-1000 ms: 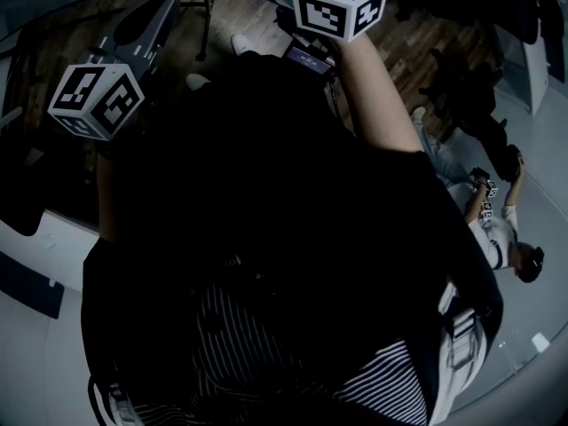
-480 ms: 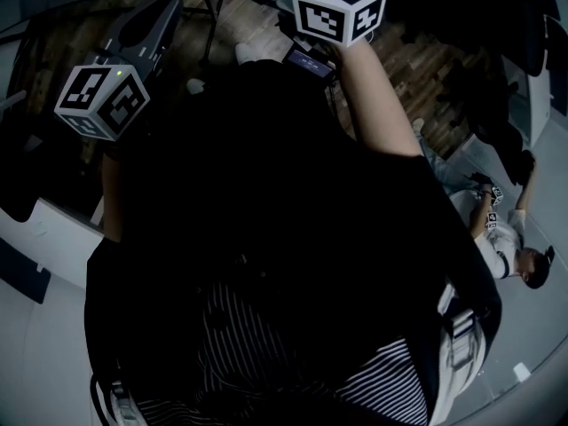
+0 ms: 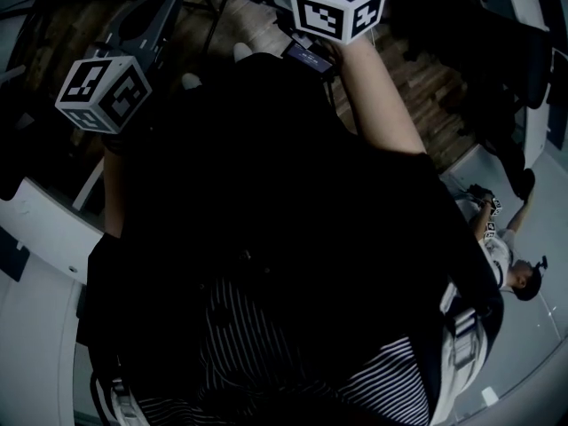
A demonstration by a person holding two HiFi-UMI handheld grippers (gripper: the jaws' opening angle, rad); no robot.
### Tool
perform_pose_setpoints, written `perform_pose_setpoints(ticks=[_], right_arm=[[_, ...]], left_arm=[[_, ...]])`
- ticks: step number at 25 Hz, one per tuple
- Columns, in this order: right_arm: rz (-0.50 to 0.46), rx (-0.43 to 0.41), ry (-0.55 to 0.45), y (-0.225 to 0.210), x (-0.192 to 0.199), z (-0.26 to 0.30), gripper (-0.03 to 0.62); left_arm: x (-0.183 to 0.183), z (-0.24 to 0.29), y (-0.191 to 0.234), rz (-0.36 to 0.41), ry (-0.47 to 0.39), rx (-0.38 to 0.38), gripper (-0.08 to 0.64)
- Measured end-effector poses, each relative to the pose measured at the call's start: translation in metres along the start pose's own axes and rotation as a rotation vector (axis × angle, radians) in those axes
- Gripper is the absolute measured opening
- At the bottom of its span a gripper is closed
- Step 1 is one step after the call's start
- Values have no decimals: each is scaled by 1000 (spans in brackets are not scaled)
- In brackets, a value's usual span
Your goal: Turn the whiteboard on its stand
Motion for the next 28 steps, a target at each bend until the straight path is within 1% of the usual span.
perform_pose_setpoints(ticks=[4,9,12,16,19,24,28], right_arm=[[-62,-45,44,-8,-1,4,264],[-77,-119,88,-14,1,25,279],[-95,-137,108,-8,0,44,290],[-109,-126,112,3,3,63,308],[-113,-118,108,7,5,69,313],[-122,-68,97,-4,2,71,324],[-113,-22,93,-14,4,72,325]], left_arm=[[4,0,-7,-20,-14,-64,2],[14,-11,1,-76,-30,-160,2],[19,-27,9,-100,-44,-201,2],[27,-50,17,-119,-51,-232,2],[30,-61,16,-118,-56,-242,2],[31,-63,18,-113,-43,-243,2],[30,-67,19,-114,-49,-255,2]])
Point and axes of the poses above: the fingertips, and each gripper's own axes: z forward along the fingers, y to its left, x out of its underside, the point moved 7 cm from there along -z, backward along the fingers
